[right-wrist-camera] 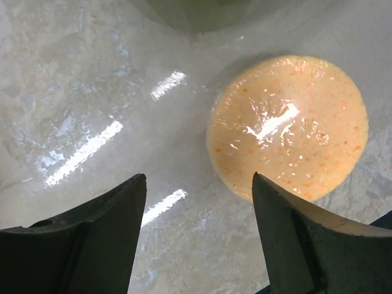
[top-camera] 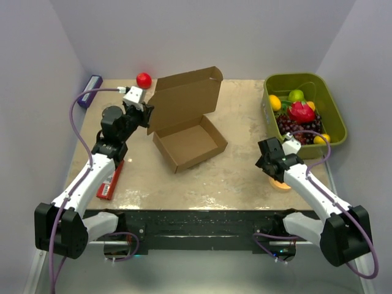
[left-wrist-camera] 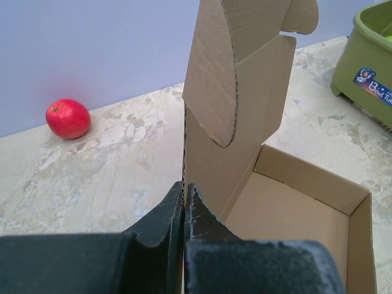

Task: Fold the paper box

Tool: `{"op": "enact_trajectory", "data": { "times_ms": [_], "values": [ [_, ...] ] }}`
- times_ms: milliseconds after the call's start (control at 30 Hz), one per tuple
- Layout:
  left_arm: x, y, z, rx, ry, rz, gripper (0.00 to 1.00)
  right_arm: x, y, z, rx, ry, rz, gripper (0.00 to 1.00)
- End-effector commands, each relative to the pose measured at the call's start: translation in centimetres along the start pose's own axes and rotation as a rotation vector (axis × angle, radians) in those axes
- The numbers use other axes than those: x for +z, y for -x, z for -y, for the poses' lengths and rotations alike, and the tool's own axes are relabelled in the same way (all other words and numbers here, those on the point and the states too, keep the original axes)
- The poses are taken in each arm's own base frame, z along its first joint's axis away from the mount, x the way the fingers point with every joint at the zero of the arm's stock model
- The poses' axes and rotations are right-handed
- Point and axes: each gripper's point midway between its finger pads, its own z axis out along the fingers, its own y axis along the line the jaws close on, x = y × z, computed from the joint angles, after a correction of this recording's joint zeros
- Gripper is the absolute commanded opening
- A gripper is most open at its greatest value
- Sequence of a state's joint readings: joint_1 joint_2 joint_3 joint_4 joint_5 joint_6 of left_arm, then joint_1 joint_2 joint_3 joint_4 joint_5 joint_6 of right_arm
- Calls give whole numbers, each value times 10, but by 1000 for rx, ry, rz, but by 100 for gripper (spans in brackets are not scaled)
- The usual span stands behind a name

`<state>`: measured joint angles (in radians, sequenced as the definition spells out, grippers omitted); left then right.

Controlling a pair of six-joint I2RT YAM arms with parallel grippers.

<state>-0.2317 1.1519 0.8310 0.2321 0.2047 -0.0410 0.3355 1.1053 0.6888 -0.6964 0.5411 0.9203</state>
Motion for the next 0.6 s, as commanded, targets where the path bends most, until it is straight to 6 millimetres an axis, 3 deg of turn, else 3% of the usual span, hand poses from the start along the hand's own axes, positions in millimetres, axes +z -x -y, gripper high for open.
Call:
{"op": "enact_trajectory", "data": {
  "times_ms": [0,233,567],
  "values": [
    [1,18,11,30,-32,58,0,7,-12,18,86,-59,12,72],
    [-2,23,25,54,-48,69,0,13,-11,18,136,-73,34,66],
    [-5,28,28,55,-45,80,0,25,-25,27,116,-147,6,59]
  ]
}}
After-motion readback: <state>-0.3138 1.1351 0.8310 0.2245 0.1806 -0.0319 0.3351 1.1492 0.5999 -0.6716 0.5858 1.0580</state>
